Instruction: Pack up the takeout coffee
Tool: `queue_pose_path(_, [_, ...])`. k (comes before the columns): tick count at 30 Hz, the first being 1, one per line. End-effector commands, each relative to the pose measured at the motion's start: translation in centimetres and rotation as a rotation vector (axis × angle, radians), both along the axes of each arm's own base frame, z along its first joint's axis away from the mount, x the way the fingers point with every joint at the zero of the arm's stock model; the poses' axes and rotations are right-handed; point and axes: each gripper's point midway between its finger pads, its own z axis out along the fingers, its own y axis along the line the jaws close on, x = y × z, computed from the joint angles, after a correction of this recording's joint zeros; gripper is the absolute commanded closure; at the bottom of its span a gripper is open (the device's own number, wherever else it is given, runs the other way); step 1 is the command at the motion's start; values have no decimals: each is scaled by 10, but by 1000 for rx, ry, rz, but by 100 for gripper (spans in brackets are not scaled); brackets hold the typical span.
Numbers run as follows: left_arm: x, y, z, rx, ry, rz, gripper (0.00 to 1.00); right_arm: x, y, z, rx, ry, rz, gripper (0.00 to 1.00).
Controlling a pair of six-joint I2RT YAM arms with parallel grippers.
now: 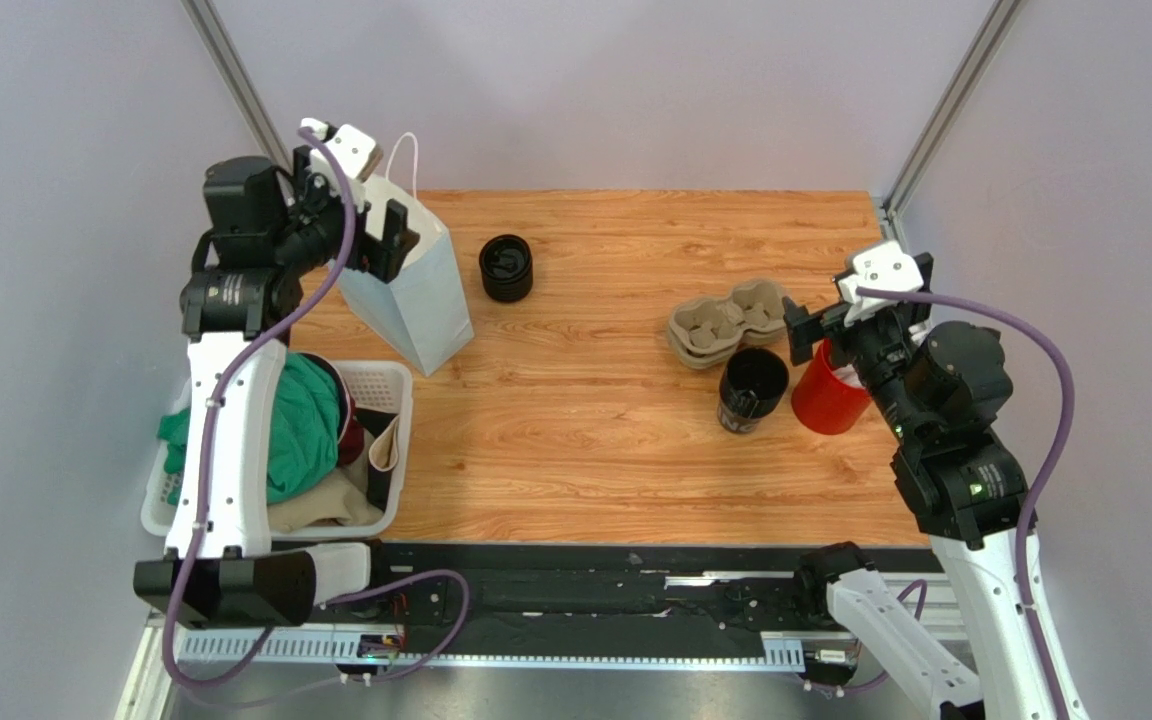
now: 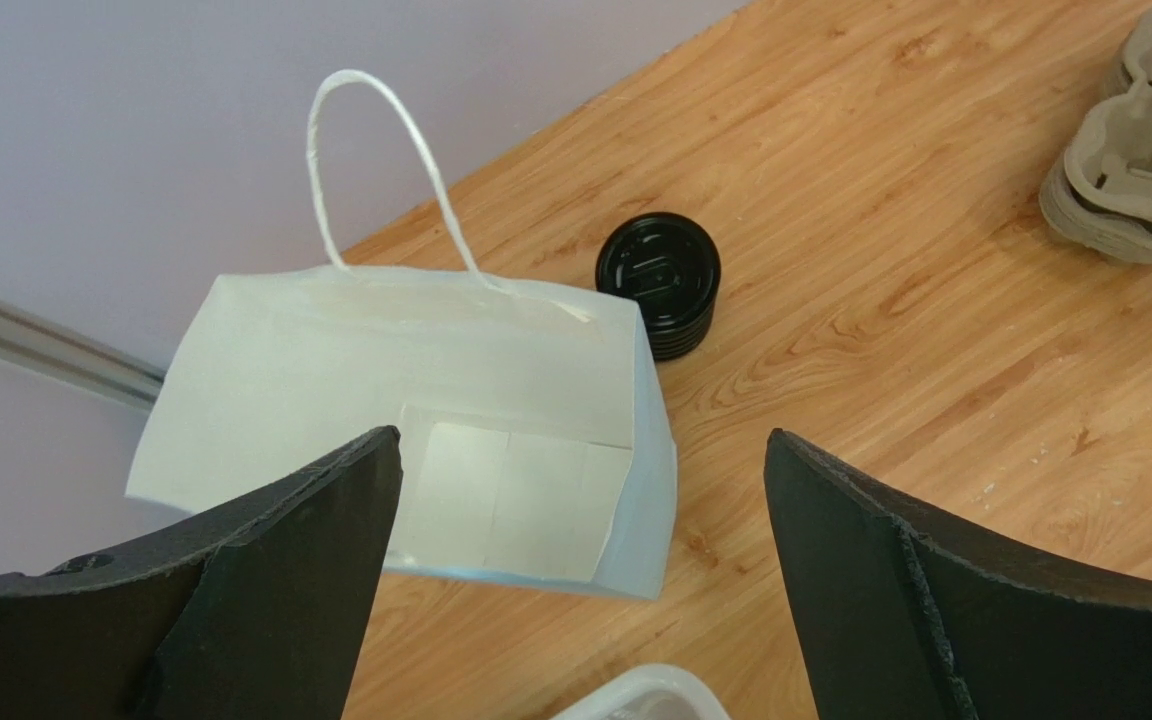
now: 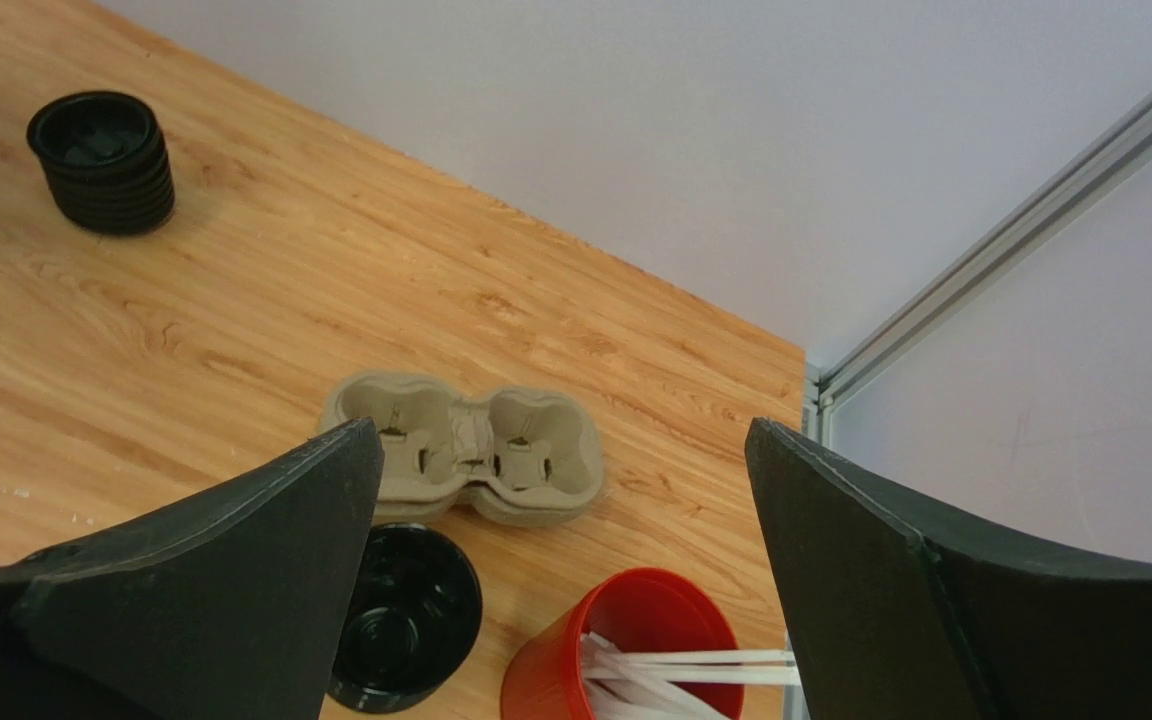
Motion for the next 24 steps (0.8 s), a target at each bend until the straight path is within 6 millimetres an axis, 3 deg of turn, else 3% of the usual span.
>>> queue_pose_path(1, [17, -16, 3, 83, -20, -36, 1, -9, 13, -12, -24, 4, 92, 1])
queue_pose_path(5, [27, -27, -26, 120, 54, -93, 4, -7, 18, -22, -21, 22, 112, 1])
queue_pose_path(10, [35, -28, -64, 138, 162, -109, 13, -2, 17, -37, -30, 45, 100, 1])
queue_pose_path(14, [38, -29, -80, 131, 207, -111, 26, 0, 20, -41, -33, 54, 108, 1])
queue_pose_path(17, [39, -30, -88, 135, 231, -118, 31, 1, 19, -43, -38, 54, 102, 1])
queue_pose_path(24, [41, -28, -108, 157, 274, -112, 34, 0, 19, -45, -42, 53, 100, 1])
